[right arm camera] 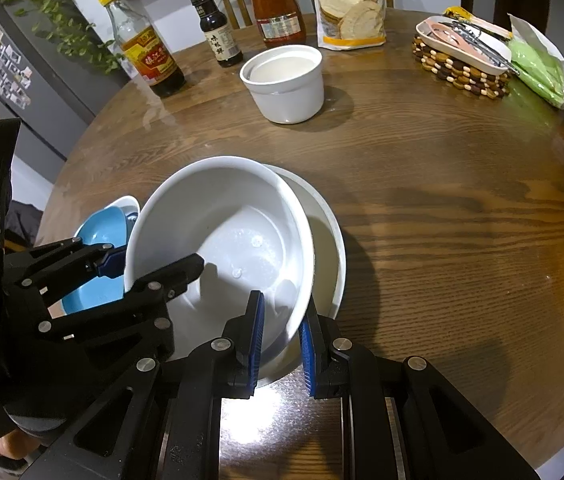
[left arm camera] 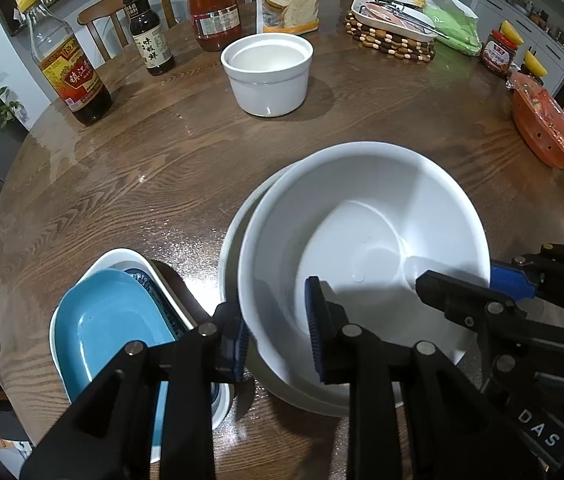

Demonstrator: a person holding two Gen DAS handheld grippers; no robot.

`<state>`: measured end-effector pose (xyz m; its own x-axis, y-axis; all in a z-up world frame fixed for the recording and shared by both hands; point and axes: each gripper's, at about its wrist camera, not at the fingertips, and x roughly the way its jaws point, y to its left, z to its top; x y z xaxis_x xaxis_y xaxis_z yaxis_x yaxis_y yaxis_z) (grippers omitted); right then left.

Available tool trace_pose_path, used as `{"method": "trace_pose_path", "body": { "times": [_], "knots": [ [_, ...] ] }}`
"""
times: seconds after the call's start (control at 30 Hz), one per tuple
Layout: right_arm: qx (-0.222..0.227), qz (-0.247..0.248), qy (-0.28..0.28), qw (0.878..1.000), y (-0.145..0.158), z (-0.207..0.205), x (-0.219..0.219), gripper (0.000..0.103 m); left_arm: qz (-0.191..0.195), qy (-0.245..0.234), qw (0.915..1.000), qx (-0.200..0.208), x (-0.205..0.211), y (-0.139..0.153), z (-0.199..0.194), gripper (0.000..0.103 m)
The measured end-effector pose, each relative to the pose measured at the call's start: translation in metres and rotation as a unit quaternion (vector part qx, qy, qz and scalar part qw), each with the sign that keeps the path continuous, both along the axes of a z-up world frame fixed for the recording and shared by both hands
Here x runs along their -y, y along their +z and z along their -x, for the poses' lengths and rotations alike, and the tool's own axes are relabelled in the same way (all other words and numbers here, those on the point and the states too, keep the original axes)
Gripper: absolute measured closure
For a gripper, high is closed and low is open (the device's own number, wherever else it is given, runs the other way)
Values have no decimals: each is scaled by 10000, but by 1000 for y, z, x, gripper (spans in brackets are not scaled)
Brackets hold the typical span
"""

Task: Organize plates and bowls
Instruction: 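Lower the smaller white bowl into the large white bowl with both grippers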

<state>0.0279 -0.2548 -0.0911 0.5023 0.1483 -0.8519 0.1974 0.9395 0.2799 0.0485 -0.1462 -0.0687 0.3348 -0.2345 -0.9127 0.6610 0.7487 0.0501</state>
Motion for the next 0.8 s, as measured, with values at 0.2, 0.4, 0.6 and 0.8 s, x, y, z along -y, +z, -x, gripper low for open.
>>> {"method": "trace_pose_path", "body": {
  "times": [0.2, 0.4, 0.6, 0.8],
  "knots": [
    [5, -6, -4, 10000, 0, 0, 0, 85, 13, -1, 10000, -5, 0, -1, 1, 75],
    [34, 58, -29, 10000, 2, 0, 0, 85, 27, 9, 10000, -20, 0, -2, 1, 75],
    [29, 92, -39, 9999, 3, 2, -3, 85, 55, 11, 10000, -60, -1, -3, 1, 73],
    [62, 177, -86, 9998, 5, 3, -3, 85, 71, 1, 10000, -58, -1, -3, 1, 71]
  ]
}}
